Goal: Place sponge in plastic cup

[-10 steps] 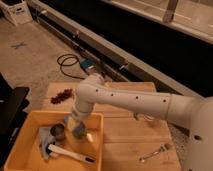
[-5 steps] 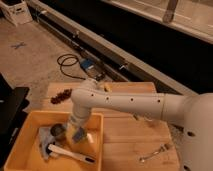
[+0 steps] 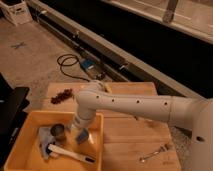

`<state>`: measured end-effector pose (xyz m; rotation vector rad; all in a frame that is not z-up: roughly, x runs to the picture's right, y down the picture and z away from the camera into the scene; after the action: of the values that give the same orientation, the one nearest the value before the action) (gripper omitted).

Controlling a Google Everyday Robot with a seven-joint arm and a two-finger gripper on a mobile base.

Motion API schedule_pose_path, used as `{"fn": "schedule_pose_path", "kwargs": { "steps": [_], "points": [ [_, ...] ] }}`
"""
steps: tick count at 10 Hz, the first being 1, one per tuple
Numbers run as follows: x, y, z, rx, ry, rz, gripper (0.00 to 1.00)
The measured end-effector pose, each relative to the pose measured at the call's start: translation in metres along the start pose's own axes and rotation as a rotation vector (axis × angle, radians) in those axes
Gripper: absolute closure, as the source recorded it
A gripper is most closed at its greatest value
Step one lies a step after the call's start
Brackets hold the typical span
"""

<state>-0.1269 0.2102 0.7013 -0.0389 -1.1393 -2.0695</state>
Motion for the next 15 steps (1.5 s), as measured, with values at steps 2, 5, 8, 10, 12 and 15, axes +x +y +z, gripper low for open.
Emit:
{"fn": "schedule_pose_path", "kwargs": {
  "steps": [2, 5, 8, 10, 12, 15],
  "points": [
    [0.005, -0.001, 0.003, 0.009, -0.002, -0.006, 0.7],
    [0.008, 0.001, 0.006, 0.018, -0.003, -0.004, 0.38],
    [0.003, 0.006, 0.003, 0.01, 0.005, 0.02, 0.2],
    [-0.002, 0.009, -0.001, 0.0, 0.013, 0.038, 0.2],
    [-0.005, 0.012, -0.006, -0.012, 0.025, 0.053, 0.2],
    [0.002, 0.013, -0.033, -0.06, 0.063, 0.054, 0.2]
  ]
}}
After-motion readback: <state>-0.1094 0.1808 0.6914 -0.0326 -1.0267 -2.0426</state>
